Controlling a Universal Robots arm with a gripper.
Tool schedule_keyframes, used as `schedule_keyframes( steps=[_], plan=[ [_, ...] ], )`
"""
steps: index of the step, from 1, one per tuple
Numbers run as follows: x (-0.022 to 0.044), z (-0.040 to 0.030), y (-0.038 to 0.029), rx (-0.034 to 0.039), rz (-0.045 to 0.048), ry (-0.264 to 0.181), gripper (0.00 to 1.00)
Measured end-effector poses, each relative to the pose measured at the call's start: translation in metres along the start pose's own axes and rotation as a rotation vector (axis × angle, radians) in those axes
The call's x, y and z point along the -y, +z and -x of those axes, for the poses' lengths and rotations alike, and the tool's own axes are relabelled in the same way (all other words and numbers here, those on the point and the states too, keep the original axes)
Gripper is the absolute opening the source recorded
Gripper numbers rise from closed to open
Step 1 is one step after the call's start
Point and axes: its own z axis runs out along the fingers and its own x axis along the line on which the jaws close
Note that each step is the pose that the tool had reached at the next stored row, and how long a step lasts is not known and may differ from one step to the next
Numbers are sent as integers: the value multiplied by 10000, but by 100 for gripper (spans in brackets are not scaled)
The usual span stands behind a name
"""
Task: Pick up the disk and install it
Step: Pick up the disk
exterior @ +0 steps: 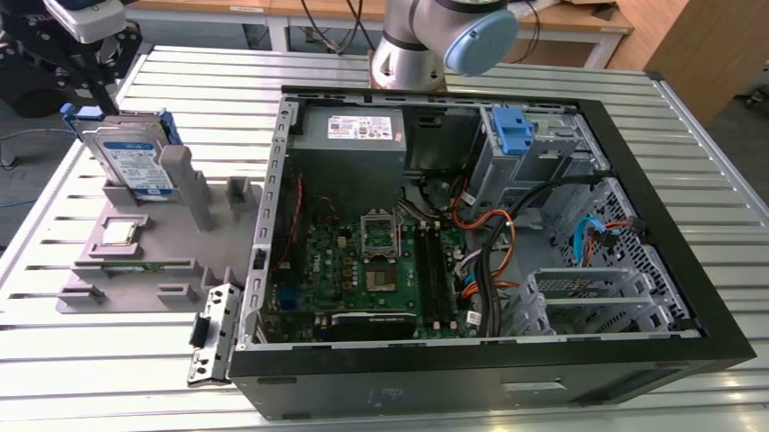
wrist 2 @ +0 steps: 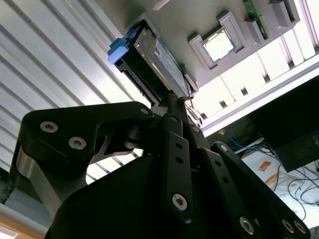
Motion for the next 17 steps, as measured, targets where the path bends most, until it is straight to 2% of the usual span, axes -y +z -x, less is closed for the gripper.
schedule_keyframes(
  steps=[17],
  plan=[
    [0, 0, 0, -55, 13, -2563, 10]
  ],
)
